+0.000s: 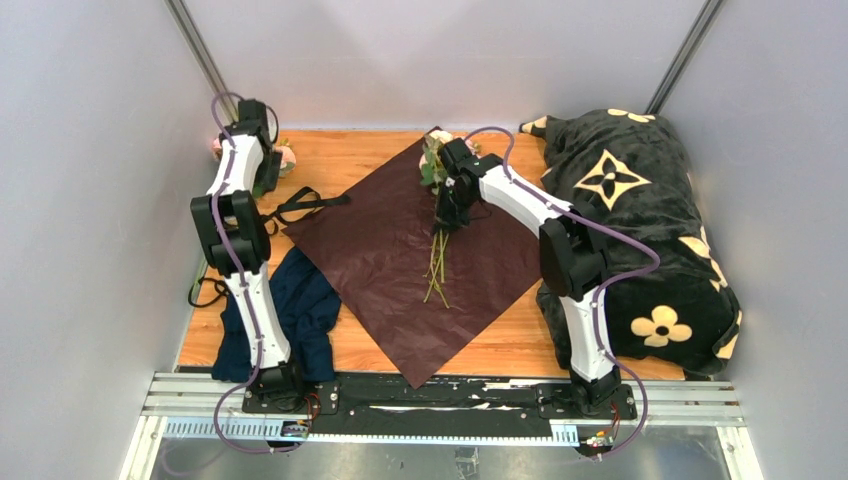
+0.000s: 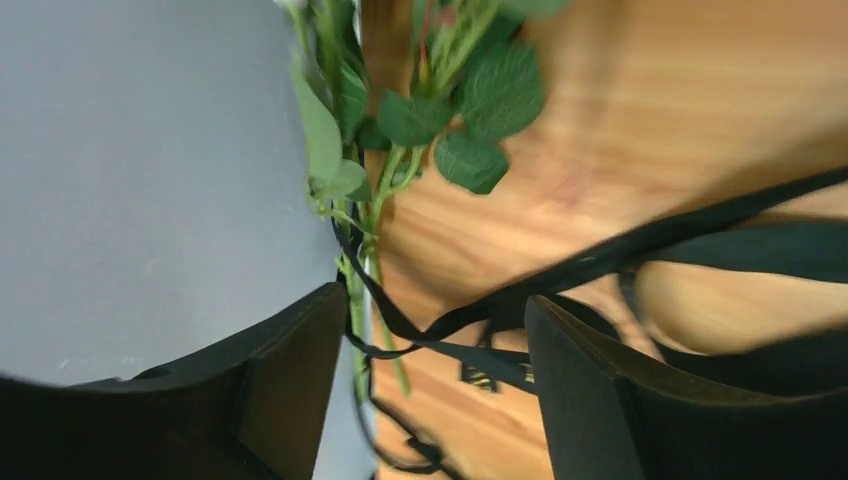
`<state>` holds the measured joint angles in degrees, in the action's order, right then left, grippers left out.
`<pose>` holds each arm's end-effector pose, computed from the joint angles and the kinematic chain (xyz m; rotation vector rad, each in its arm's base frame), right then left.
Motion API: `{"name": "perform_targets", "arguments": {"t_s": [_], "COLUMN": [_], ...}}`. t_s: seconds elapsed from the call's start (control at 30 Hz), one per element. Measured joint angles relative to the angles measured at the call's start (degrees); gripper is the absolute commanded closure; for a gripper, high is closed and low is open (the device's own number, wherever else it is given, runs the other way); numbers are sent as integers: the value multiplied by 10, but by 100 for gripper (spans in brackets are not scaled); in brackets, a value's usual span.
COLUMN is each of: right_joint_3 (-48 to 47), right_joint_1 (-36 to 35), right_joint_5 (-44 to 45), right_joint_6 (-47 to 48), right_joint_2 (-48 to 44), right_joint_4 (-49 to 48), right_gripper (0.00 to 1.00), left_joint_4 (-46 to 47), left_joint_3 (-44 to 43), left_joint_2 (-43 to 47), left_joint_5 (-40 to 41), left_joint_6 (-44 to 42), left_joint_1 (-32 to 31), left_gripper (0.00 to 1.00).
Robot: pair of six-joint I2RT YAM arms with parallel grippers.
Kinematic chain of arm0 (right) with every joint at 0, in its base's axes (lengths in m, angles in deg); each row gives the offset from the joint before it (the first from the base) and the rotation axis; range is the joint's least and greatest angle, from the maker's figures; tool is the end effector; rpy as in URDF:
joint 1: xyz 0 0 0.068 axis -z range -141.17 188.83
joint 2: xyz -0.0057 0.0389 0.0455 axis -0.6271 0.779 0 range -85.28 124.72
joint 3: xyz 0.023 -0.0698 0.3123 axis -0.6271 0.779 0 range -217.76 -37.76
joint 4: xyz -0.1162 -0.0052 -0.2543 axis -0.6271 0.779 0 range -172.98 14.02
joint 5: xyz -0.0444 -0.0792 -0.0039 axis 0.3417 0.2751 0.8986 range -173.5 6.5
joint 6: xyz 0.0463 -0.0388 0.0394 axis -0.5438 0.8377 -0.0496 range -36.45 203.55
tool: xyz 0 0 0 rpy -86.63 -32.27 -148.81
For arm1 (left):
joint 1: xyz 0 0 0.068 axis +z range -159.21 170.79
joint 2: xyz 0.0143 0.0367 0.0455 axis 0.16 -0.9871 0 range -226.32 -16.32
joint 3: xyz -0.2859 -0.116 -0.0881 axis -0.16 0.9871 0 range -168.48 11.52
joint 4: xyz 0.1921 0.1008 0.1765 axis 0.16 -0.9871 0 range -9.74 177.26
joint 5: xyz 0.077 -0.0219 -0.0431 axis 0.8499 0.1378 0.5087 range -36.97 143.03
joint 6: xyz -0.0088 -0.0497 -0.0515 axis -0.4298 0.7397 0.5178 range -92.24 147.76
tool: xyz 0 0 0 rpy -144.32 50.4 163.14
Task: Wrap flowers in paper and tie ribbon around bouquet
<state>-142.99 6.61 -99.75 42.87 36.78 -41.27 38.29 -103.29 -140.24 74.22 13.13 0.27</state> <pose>0.4352 0.2941 0.2480 0.0931 2.7614 0.7789 0.5230 0.1092 0.2809 -0.0221 2.6073 0.6317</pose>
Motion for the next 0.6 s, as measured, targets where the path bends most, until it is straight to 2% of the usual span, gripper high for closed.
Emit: {"name": "perform_targets", "arguments": {"t_s": [0.03,0.1,0.17,0.3,0.47,0.6], "right_joint_3": [12,12,-15,-103,-135,-151], "right_joint_1": [0,0,-2,-11,-29,-34], "right_joint_5": [-5,-12,-10,32,68,84], "right_joint_6": [0,-2,7,32,46,45], "right_joint_2": [2,9,22,30,3,4], "right_joint_4": [20,45,88,156,186,212], "right_gripper": [55,53,53,53,54,54], "left_joint_4": [-10,-18,-24,-21,-1,6], "left_joint_3": [4,3,-9,-65,-138,-164], "left_joint_2": [-27,-66,-99,-134,-168,-207], "left_joint_5": [23,54,79,110,124,113], "left_joint_6": [-17,-44,-71,-118,-156,-166], "left_joint_1": [10,14,11,6,10,14], "left_gripper": [32,33,36,50,51,52]}}
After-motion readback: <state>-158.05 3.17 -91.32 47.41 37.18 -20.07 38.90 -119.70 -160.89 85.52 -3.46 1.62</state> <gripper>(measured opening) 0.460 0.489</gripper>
